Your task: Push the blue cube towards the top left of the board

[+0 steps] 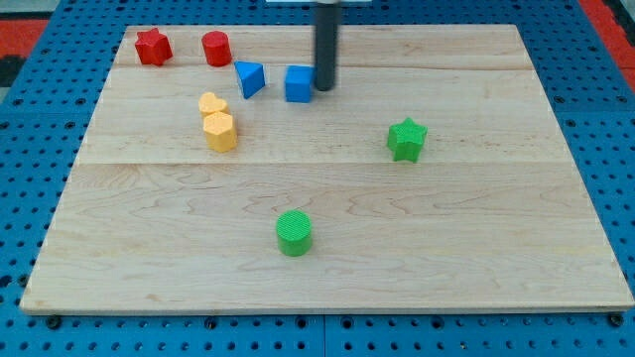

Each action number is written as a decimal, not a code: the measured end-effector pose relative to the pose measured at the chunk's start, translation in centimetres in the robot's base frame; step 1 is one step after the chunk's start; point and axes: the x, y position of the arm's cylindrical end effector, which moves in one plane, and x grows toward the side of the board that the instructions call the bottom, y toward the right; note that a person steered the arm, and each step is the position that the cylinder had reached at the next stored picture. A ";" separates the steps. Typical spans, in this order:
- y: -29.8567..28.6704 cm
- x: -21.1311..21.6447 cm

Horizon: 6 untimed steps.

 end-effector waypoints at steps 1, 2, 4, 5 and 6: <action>-11.1 -1.8; -15.5 -1.6; -0.5 -2.5; 0.7 3.3; -8.4 2.9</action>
